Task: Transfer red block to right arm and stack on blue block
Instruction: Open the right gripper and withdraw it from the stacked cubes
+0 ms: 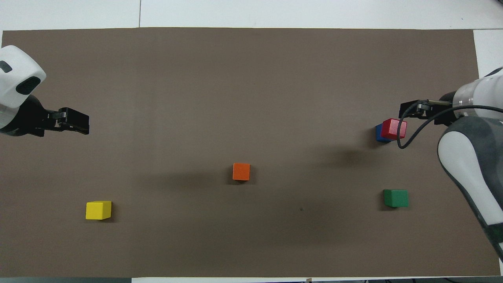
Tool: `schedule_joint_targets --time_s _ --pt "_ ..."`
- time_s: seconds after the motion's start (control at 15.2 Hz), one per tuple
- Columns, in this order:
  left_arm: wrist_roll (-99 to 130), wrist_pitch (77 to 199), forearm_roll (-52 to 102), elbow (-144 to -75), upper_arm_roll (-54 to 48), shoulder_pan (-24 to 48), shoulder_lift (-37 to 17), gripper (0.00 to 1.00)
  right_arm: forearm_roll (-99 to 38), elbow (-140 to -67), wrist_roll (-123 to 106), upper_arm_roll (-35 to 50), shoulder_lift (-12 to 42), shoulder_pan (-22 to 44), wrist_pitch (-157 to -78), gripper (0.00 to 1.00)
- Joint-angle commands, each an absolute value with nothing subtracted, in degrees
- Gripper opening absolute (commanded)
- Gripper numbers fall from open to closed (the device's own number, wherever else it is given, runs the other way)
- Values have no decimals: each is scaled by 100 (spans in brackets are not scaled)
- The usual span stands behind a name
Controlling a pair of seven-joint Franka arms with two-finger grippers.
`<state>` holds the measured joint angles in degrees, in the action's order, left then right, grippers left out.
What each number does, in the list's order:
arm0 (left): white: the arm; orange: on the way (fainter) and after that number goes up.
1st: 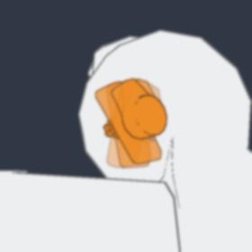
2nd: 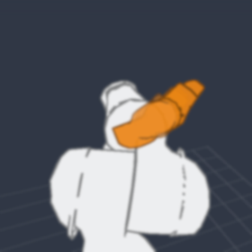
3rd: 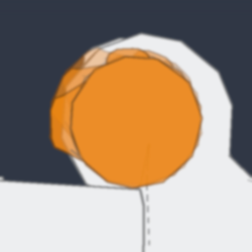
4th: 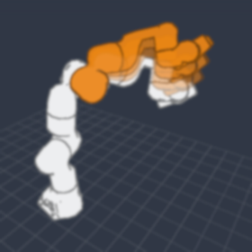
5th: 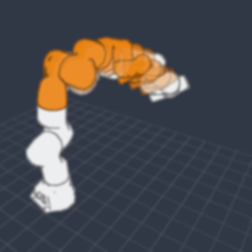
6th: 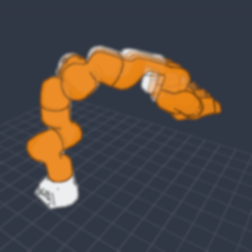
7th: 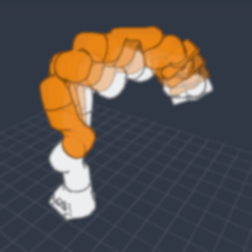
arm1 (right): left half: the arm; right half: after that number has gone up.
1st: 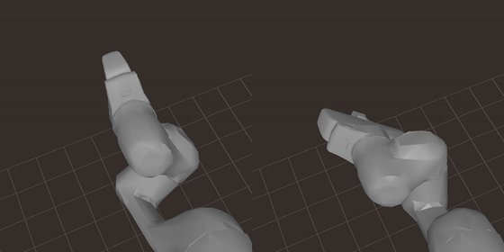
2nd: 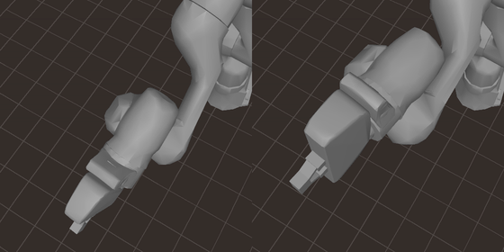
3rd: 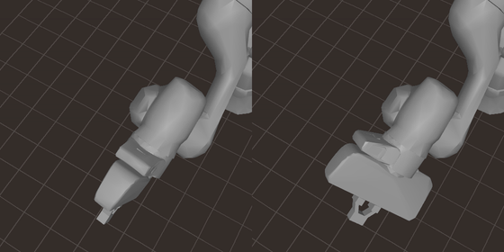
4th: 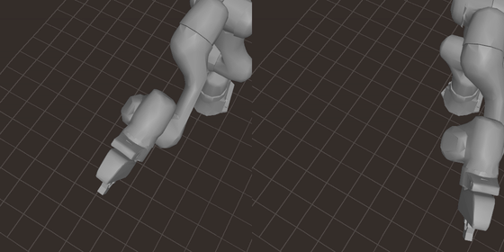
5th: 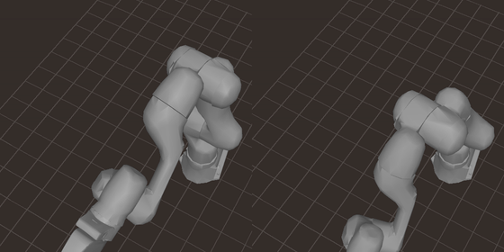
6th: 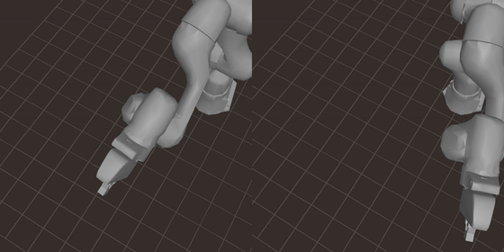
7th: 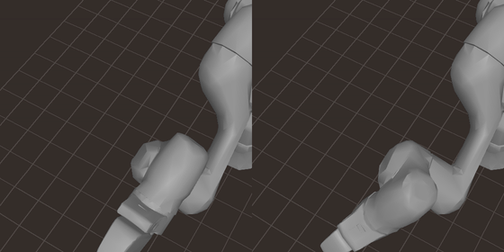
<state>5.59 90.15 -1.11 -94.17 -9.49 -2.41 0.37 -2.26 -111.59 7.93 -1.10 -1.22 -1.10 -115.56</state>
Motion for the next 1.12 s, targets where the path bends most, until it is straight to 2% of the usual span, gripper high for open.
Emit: schedule_joint_targets --time_s 0.0,0.2,0.4,0.72,1.05 --pt "545 8947 -97 -9483 -879 -185 123 100 -141 -11110 748 -53 -719 -141 -10963 100" --pt "545 8947 -97 -9483 -879 -185 123 100 -158 -10225 343 -70 -818 -176 -9542 100" --pt "536 8947 -97 -9483 -879 -185 123 100 -158 -9162 282 -97 -459 -246 -8511 100" --pt "545 8947 -97 -9483 -888 -185 123 100 -167 -8720 272 -123 -89 -281 -8218 100" --pt "545 8947 -97 -9483 -888 -185 123 100 -114 -8815 290 -123 -97 -281 -8402 100"
